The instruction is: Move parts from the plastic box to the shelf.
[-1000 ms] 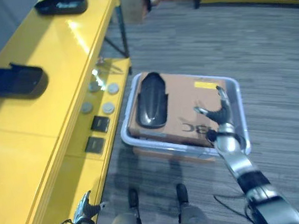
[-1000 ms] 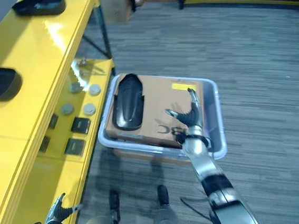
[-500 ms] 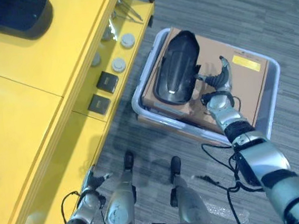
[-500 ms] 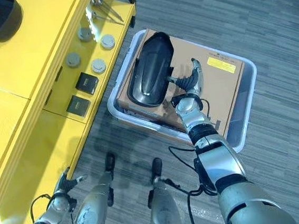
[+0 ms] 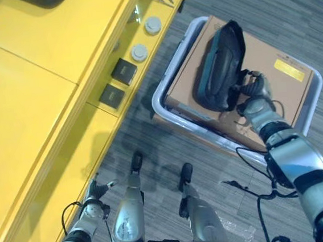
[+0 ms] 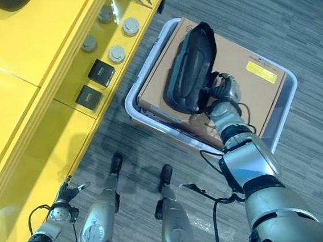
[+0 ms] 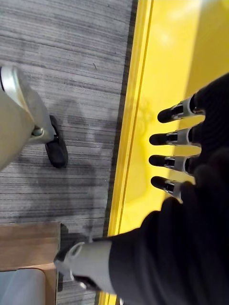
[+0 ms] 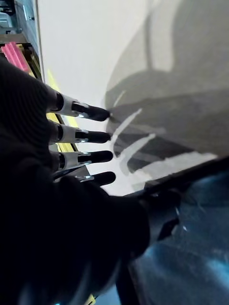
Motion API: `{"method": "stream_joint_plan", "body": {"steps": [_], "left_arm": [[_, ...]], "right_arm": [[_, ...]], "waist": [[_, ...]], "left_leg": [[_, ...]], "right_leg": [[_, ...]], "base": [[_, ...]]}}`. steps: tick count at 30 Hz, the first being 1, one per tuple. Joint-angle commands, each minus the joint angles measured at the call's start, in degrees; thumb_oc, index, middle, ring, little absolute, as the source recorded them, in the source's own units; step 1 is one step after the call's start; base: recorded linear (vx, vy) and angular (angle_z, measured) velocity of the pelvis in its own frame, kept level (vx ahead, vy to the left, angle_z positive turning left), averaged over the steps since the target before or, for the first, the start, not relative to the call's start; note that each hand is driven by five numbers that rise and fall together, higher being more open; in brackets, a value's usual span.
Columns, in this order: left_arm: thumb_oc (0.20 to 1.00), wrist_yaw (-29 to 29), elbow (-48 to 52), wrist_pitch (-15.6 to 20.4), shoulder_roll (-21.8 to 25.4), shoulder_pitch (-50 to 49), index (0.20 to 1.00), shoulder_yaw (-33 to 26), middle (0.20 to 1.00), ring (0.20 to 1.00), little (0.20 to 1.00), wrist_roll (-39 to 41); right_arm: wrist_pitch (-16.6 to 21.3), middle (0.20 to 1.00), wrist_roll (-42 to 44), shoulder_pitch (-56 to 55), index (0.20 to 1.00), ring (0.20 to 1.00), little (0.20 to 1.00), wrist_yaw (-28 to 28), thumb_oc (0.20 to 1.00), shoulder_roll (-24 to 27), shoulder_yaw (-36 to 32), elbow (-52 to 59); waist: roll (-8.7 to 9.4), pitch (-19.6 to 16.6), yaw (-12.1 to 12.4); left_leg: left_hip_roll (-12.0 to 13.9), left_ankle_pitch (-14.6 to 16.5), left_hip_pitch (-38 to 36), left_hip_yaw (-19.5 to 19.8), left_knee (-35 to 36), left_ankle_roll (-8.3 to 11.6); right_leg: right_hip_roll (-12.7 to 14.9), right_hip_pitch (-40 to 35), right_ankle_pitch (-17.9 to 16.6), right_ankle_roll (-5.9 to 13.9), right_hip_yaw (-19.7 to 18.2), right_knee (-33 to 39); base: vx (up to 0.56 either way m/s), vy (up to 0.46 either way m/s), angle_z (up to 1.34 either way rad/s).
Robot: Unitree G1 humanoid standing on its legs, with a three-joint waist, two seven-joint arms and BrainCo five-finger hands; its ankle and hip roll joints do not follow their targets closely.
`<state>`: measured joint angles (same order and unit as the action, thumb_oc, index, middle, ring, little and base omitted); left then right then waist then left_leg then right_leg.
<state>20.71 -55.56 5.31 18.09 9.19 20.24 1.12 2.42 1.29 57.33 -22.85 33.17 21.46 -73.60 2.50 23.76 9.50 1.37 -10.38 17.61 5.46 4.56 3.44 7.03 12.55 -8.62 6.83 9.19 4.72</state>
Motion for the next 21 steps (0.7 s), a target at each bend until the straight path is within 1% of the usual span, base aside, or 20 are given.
{"method": "stream_joint_plan", "body": {"steps": [1,3,5,7,10,12,14,15,16,17,18,19,21], "left_arm": [[1.0,-0.89,-2.19,0.51,0.66,-1.28,1.0,1.61,1.0,1.0,1.0,0.04],[1.0,-1.14,-2.68,0.35,0.62,-1.18,1.0,1.61,1.0,1.0,1.0,0.03],[1.0,-1.43,-3.42,-0.04,0.62,-1.26,1.0,1.48,1.0,1.0,1.0,-0.11],[1.0,-1.09,-1.91,0.05,0.66,-1.22,1.0,0.73,1.0,1.0,1.0,0.27],[1.0,-1.72,5.14,0.75,1.61,-2.36,1.0,-1.21,1.0,1.0,1.0,1.44],[1.0,-2.73,12.56,1.35,2.92,-3.42,1.0,-2.36,1.0,1.0,1.0,3.42],[1.0,-6.5,17.74,2.75,3.14,-4.39,1.0,-3.0,1.0,1.0,1.0,9.96],[1.0,-8.3,21.24,3.36,3.29,-4.73,1.0,-3.33,1.0,1.0,1.0,14.69],[1.0,-11.37,26.62,3.99,4.15,-5.24,1.0,-2.94,1.0,1.0,1.0,21.08],[1.0,-13.64,29.6,3.58,5.11,-5.69,1.0,-2.46,1.0,1.0,1.0,23.75],[1.0,-13.68,29.75,3.49,5.2,-5.83,1.0,-2.43,1.0,1.0,1.0,23.81],[1.0,-16.97,36.5,3.12,7.59,-6.3,1.0,-1.15,1.0,1.0,1.0,27.9],[1.0,-18.3,41.55,2.2,8.95,-5.89,1.0,-1.11,1.0,1.0,1.0,33.99]], "right_arm": [[0.64,0.2,-1.15,1.21,0.2,0.2,0.2,3.78,0.2,0.24,3.84,-2.3],[0.29,0.2,-2.0,1.46,0.2,0.2,0.2,3.83,0.2,0.16,4.3,-2.94],[-1.39,0.2,-5.1,1.83,0.2,0.2,0.2,2.62,0.2,0.22,4.52,-5.14],[-1.4,0.2,-5.56,0.19,0.2,0.2,0.2,0.34,0.2,-0.15,3.16,-2.15],[-1.28,0.2,-8.73,-5.41,0.2,0.2,0.2,-0.7,0.2,1.79,2.63,8.27],[-1.55,0.2,-10.34,-9.71,0.2,0.2,0.2,-1.15,0.2,3.28,0.92,17.29],[-1.16,0.2,-11.36,-14.26,0.2,0.2,0.2,-0.44,0.2,5.16,-0.84,26.43],[-0.87,0.2,-11.59,-16.48,0.2,0.2,0.2,-0.14,0.2,5.71,-1.68,29.62],[-0.75,0.2,-13.21,-18.83,0.2,0.2,0.2,0.8,0.2,7.58,-2.17,32.94],[-0.84,0.2,-15.48,-20.05,0.2,0.2,0.2,1.55,0.2,8.53,-1.79,35.44],[-0.94,0.2,-15.55,-20.28,0.2,0.2,0.2,1.61,0.2,8.53,-1.92,35.64],[-0.35,0.2,-19.05,-22.68,0.2,0.2,0.2,3.12,0.2,10.98,-2.22,37.96],[-0.23,0.2,-22.31,-24.76,0.2,0.2,0.2,4.5,0.2,13.22,-3.14,45.66]], "waist": [[-1.2,-2.1,1.04],[-1.13,-2.25,0.98],[-1.1,-2.81,0.74],[-0.89,-3.74,0.07],[-0.58,-5.43,-1.09],[-0.34,-7.0,-2.06],[-0.21,-8.74,-3.44],[-0.17,-9.39,-3.77],[-0.29,-10.29,-4.25],[-0.43,-11.37,-4.8],[-0.4,-11.34,-4.74],[-0.66,-13.41,-5.56],[-0.78,-15.43,-6.89]], "left_leg": [[1.09,0.58,0.63,0.17,0.44,1.16],[1.07,0.65,0.55,0.23,0.44,1.14],[1.02,0.89,0.03,0.14,0.44,1.09],[1.07,1.37,-1.05,-0.34,0.44,1.05],[1.07,2.15,-2.86,-1.13,0.44,1.03],[1.14,2.8,-4.49,-1.63,0.44,0.87],[1.17,3.51,-6.57,-2.63,0.44,0.64],[1.09,3.74,-7.43,-2.96,0.44,0.56],[1.13,4.16,-8.89,-3.4,0.44,0.46],[1.2,4.5,-9.92,-3.81,0.44,0.39],[1.2,4.56,-10.06,-3.83,0.44,0.39],[1.31,5.21,-11.96,-4.36,0.44,0.26],[1.54,5.8,-14.06,-5.23,0.44,0.3]], "right_leg": [[2.56,-1.85,1.11,3.35,-2.28,-0.26],[2.62,-1.98,1.16,3.38,-2.29,-0.24],[2.77,-2.39,1.36,3.38,-2.16,-0.41],[2.92,-3.22,1.57,3.42,-2.31,-0.45],[3.06,-4.74,2.25,3.37,-2.37,-0.49],[3.16,-6.06,2.8,3.36,-2.48,-0.6],[3.35,-7.55,3.19,3.38,-2.75,-0.82],[3.39,-8.21,3.34,3.4,-3.0,-0.86],[3.55,-9.42,3.75,3.46,-3.09,-1.03],[3.63,-10.12,3.99,3.45,-3.23,-1.13],[3.62,-10.26,4.01,3.45,-3.25,-1.11],[3.8,-11.96,4.54,3.51,-3.43,-1.0],[3.89,-13.19,5.29,3.55,-4.11,-1.39]], "base": [[0.02,0.013,0.04],[0.01,0.005,0.04],[0.0,0.0,0.0],[0.0,0.0,0.0],[0.05,-0.012,-0.07],[0.08,-0.021,-0.09],[0.1,-0.01,-0.04],[0.1,-0.015,-0.18],[0.1,-0.024,-0.28],[0.09,-0.013,-0.35],[0.13,-0.014,-0.19],[0.11,-0.031,-0.16],[0.1,-0.029,-0.13]]}}
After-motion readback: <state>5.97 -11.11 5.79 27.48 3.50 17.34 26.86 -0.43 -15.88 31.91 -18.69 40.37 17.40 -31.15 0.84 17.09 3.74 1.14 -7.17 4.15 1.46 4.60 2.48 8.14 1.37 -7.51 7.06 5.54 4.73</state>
